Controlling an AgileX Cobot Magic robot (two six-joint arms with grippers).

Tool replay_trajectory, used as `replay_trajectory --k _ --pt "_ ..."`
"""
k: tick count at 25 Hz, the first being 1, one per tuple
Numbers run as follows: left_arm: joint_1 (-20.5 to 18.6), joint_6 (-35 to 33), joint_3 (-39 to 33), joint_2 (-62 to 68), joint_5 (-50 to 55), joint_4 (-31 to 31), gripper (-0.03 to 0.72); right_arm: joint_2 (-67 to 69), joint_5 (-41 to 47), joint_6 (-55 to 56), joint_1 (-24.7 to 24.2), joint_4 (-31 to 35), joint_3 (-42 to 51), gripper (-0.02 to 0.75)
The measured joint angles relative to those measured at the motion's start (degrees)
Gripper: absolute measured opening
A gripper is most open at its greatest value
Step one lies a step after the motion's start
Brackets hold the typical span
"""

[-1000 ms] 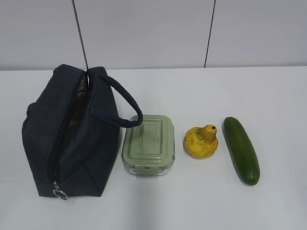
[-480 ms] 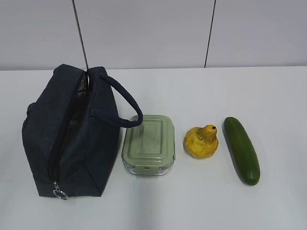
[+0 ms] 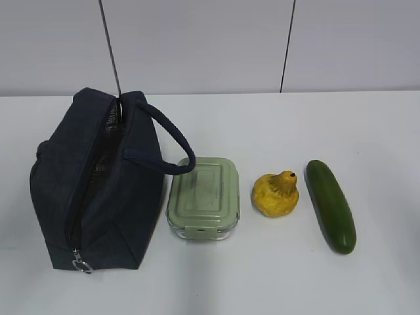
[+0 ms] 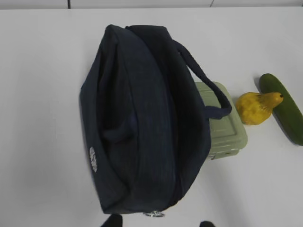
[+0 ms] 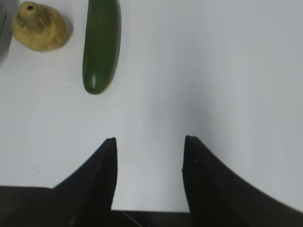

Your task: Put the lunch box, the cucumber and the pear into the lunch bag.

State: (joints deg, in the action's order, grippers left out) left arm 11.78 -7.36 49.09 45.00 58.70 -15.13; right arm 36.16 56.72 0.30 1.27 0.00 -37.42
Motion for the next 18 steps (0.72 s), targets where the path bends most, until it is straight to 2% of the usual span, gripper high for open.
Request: replay_trajectory --k 6,9,18 --pt "0.0 -7.84 1.16 12.67 -6.32 -5.98 0.316 16.34 -13.18 0.0 0.0 0.53 -0.87 0.364" --pt "0.0 -11.38 1.16 17.4 -9.32 -8.26 0.318 24.69 -16.98 -0.3 0.0 1.0 -2.39 0.364" --pt "0.0 -12.98 1.16 24.5 -13.18 -6.63 0.318 37.26 -18.68 -6.05 0.0 6.53 -8.21 0.364"
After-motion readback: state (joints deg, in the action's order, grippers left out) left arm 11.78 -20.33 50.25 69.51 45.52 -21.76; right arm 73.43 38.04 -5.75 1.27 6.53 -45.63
